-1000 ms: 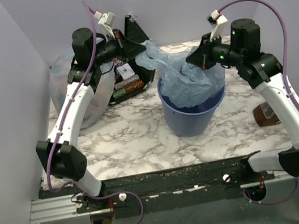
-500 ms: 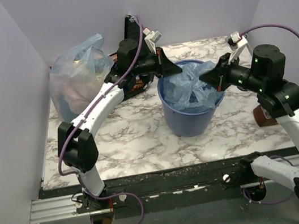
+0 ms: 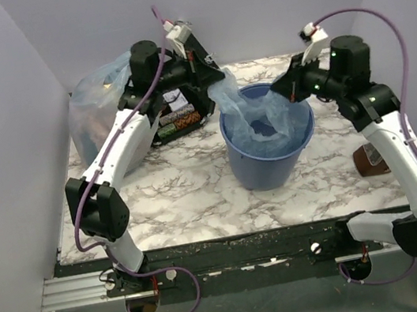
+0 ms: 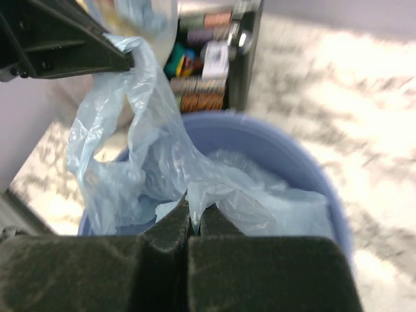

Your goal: Put the trash bags into the trash bin

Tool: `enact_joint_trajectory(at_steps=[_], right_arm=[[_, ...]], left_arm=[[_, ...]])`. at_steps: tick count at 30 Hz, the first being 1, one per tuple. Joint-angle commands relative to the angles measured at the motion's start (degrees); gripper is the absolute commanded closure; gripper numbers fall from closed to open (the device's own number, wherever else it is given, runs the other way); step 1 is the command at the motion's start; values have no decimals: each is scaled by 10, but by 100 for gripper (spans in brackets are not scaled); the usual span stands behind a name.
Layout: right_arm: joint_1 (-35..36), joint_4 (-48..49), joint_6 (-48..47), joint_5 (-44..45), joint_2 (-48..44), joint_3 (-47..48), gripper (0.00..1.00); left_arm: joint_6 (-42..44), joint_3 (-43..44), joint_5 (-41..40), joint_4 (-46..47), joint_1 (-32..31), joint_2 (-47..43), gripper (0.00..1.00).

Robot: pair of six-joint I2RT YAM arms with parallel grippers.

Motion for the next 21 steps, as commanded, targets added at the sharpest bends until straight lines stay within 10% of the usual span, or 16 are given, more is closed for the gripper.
enact_joint_trajectory(at_steps=[1, 21], right_arm=[[-46, 40, -47, -3, -15, 65, 99], [-206, 26, -134, -75, 81, 30, 99]], left_arm=[[42, 57, -19, -49, 55, -18, 100], [94, 66, -47, -172, 91, 58, 100]])
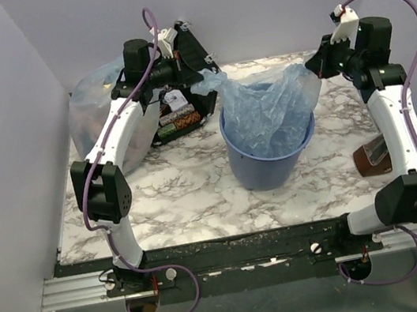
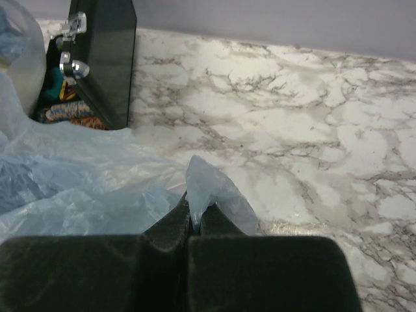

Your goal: Put the trash bags into the trash bin

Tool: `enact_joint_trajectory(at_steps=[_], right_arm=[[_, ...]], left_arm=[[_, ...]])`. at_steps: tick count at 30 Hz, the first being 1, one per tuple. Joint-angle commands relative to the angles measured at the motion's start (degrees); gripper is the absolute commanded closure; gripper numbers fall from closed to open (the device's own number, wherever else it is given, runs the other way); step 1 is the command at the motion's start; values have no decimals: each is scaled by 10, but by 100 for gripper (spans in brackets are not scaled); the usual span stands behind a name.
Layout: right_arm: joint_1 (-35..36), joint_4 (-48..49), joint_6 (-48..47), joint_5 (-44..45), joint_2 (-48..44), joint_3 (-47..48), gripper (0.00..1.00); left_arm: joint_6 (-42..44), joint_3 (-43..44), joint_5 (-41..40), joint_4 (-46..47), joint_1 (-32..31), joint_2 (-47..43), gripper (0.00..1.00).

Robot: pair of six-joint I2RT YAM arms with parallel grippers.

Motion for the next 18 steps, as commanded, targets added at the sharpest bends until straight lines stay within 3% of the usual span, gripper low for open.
enact_joint_trajectory(at_steps=[1, 9, 14, 18], right_arm=[[-1, -17, -33, -40, -36, -49, 99], [-2, -32, -41, -36, -81, -143, 99], [-4, -32, -47, -31, -159, -173, 99], [-5, -45, -59, -13, -210, -193, 99]], left_arm=[[40, -33, 5, -55, 9, -30, 100], [43, -153, 48, -51, 16, -92, 100], [14, -189, 67, -2, 26, -145, 100], [43, -207, 80, -3, 27, -179, 100]])
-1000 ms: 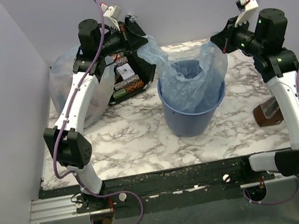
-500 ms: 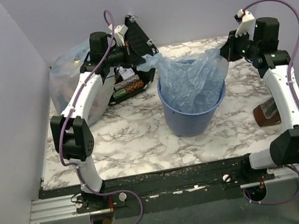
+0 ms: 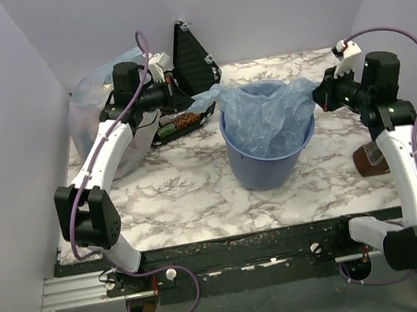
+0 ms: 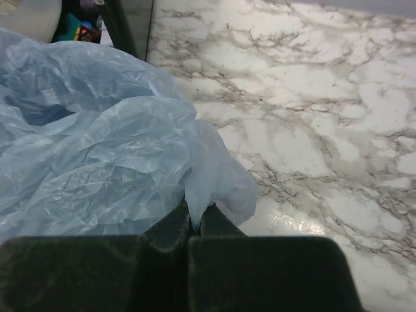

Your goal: Put the trash bags into the trash bin

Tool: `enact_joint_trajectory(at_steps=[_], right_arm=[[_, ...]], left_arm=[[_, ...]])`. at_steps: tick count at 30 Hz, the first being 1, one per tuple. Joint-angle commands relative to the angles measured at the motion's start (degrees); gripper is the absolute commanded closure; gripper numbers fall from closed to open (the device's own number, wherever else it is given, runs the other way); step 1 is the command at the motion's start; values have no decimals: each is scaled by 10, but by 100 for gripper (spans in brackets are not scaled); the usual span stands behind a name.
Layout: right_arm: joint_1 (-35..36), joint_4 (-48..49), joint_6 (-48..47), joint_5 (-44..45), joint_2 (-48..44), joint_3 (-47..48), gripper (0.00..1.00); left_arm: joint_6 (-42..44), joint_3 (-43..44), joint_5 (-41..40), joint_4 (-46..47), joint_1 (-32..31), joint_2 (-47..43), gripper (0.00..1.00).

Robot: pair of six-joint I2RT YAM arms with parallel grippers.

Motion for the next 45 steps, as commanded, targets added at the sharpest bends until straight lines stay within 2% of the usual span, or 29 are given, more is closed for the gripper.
enact_joint_trajectory(at_steps=[1, 9, 10, 16, 17, 18, 19, 21, 23, 25, 28, 32, 37, 41, 45], right_arm=[[-4, -18, -27, 14, -66, -29, 99], [-9, -13, -96, 69, -122, -142, 99], [-23, -10, -115, 74, -124, -159, 99], [-43, 14, -187, 48, -158, -212, 100], [-43, 18, -194, 45, -165, -219, 96], [-44, 19, -196, 41, -170, -218, 86], [-44, 15, -190, 38, -172, -207, 72], [-44, 4, -166, 30, -167, -170, 54], [-43, -5, -136, 17, -158, -124, 43], [-44, -10, -116, 5, -148, -78, 35], [-44, -21, -107, 3, -136, -34, 32], [-44, -30, -122, -31, -134, -9, 32], [-44, -30, -102, -71, -84, 17, 31], [-45, -78, -95, -97, -16, 71, 31], [-48, -94, -110, -124, 1, 73, 30]], left_arm=[[37, -27, 41, 31, 4, -66, 100], [207, -108, -3, -30, 4, -96, 100], [266, -118, -17, -48, 6, -96, 100], [302, -153, -32, -20, 6, -102, 100], [305, -151, -32, -23, 6, -104, 94], [305, -143, -32, -26, 6, -106, 84], [297, -136, -36, -26, 6, -111, 70], [273, -128, -41, -4, 6, -131, 61], [245, -125, -59, 35, 4, -155, 47], [236, -108, -68, 46, 4, -162, 39], [261, -70, -79, 13, 4, -153, 32], [295, -52, -70, -11, 4, -158, 30], [309, -5, -21, -50, -1, -136, 29], [320, 27, -5, -62, -3, -126, 29], [355, 60, 13, -105, -8, -105, 29]])
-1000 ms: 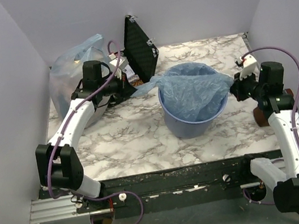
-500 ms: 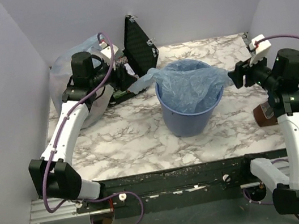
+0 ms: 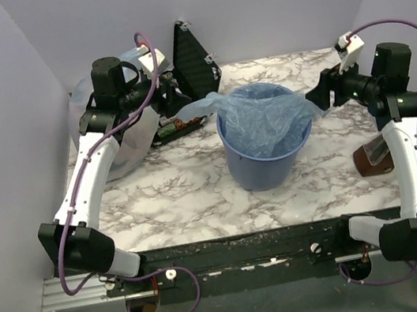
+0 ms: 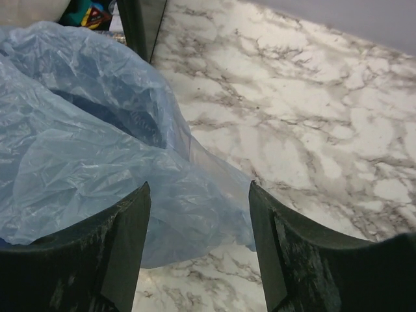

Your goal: Put the trash bags into the trash bin

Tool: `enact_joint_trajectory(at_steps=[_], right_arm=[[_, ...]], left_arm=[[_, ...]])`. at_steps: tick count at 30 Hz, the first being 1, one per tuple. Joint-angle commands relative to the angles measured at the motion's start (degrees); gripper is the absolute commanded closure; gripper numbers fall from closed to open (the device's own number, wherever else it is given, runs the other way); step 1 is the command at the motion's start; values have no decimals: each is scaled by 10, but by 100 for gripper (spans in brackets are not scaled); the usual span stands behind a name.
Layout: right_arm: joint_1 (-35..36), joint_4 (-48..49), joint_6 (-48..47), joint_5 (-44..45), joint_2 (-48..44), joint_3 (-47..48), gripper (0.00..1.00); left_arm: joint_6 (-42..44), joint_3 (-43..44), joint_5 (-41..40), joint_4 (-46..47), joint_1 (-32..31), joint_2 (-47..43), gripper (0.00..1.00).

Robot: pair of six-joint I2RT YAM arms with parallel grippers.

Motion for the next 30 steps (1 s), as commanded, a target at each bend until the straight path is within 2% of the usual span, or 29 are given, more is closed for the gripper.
enact_joint_trajectory(at_steps=[1, 3, 11, 15, 17, 18, 19, 21, 22, 23, 26, 30], right_arm=[[-7, -55, -11, -51, 11, 13, 29], [-9, -70, -20, -58, 24, 19, 30], [-20, -116, -49, -76, 40, 30, 36], [-20, -115, -51, -63, 41, 10, 41], [-20, -114, -48, -59, 49, 5, 48], [-20, -114, -46, -59, 53, 5, 56], [-21, -114, -43, -59, 53, 6, 65], [-20, -115, -42, -66, 47, 13, 86], [-20, -115, -44, -72, 37, 18, 96], [-20, -115, -46, -75, 27, 21, 99], [-20, -116, -52, -73, -15, 23, 99], [-20, -132, -82, -60, -83, -8, 99]], left_arm=[[67, 51, 46, -75, -11, 32, 29], [90, 67, 50, -108, -20, 55, 29], [84, 74, 58, -106, -47, 96, 39], [82, 67, 37, -94, -57, 99, 53], [69, 61, 37, -80, -58, 99, 62], [67, 62, 37, -77, -58, 99, 67], [65, 65, 41, -76, -58, 98, 76], [63, 73, 51, -84, -58, 98, 100], [62, 76, 55, -90, -58, 95, 100], [61, 79, 59, -96, -58, 92, 100], [61, 64, 57, -100, -57, 61, 100], [60, 2, 34, -75, -55, -7, 100]])
